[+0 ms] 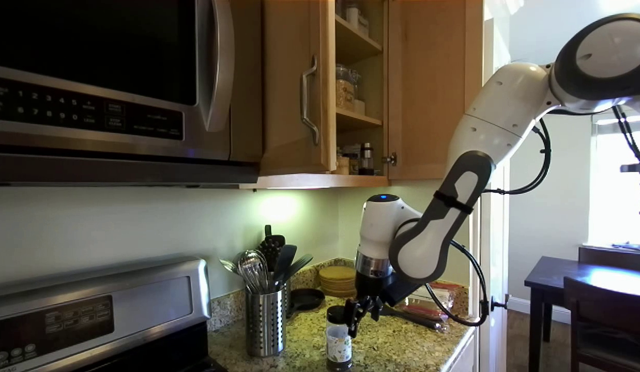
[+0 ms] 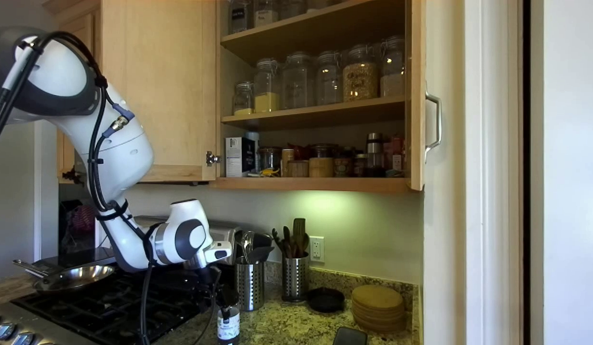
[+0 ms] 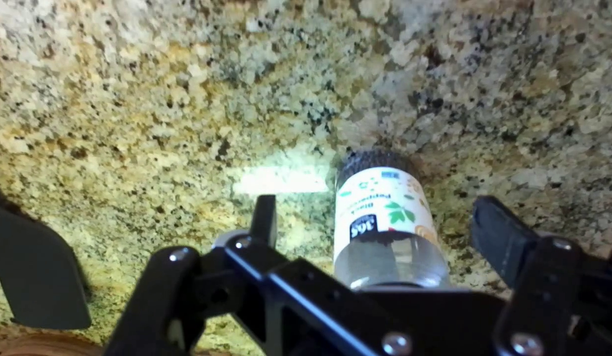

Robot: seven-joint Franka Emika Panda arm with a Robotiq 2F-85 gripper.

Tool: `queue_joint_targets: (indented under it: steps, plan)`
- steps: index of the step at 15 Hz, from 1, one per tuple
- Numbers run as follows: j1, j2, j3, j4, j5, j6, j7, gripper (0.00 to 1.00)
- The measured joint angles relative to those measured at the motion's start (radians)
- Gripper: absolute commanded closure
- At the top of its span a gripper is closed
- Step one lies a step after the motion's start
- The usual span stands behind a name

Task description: Pick the bottle on the counter, put it in the cupboard then close the cupboard

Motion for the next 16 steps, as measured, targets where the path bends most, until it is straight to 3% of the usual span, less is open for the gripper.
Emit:
queue_joint_targets:
  steps: [7, 16]
  plan:
    - [0.03, 0.033, 0.008, -0.044, 0.041, 0.087, 0.002, 0.0]
    - [0.103, 0.157, -0.1, 0.007, 0.031, 0.298, 0.05, 0.0]
